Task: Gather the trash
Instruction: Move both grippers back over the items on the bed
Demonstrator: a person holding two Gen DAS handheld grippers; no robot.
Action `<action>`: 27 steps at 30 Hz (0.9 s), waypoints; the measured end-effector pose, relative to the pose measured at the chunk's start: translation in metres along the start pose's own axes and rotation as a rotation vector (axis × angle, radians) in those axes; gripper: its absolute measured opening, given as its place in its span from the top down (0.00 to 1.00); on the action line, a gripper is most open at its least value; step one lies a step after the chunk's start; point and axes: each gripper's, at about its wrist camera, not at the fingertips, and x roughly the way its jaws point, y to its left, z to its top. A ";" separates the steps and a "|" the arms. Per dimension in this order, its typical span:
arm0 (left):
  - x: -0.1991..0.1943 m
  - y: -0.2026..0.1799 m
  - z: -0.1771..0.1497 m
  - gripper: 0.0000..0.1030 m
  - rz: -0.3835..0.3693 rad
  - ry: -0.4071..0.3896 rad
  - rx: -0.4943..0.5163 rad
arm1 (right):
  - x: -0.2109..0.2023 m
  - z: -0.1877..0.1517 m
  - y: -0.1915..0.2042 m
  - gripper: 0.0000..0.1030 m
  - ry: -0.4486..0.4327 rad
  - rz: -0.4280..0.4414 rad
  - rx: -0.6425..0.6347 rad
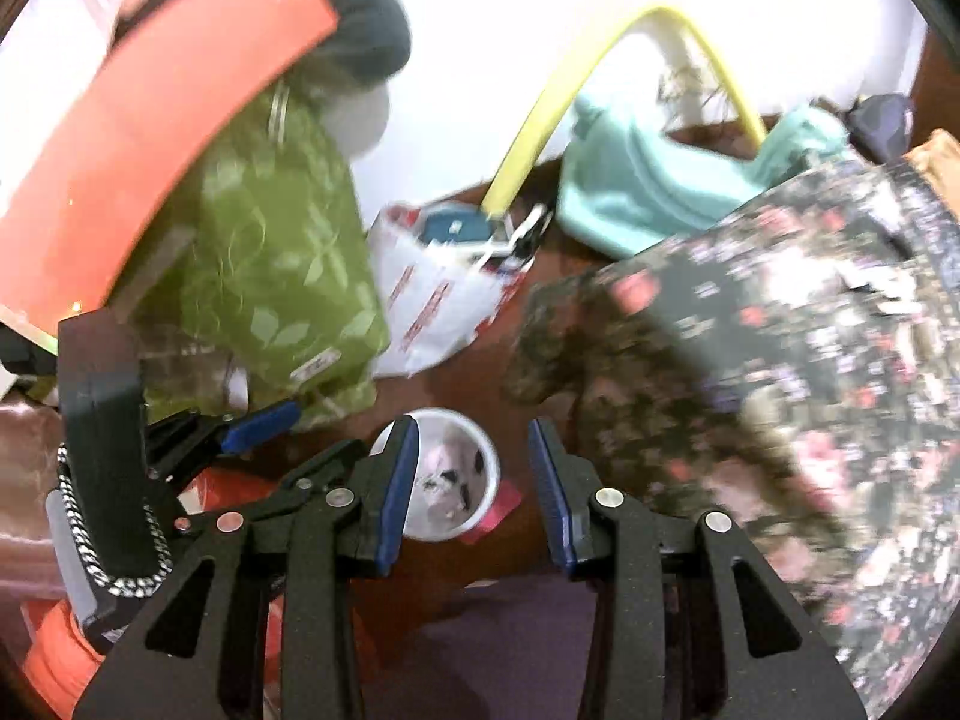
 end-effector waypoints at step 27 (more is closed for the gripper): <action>0.000 -0.207 0.127 0.53 -0.163 -0.135 0.260 | -0.118 -0.015 -0.234 0.65 -0.237 -0.225 0.267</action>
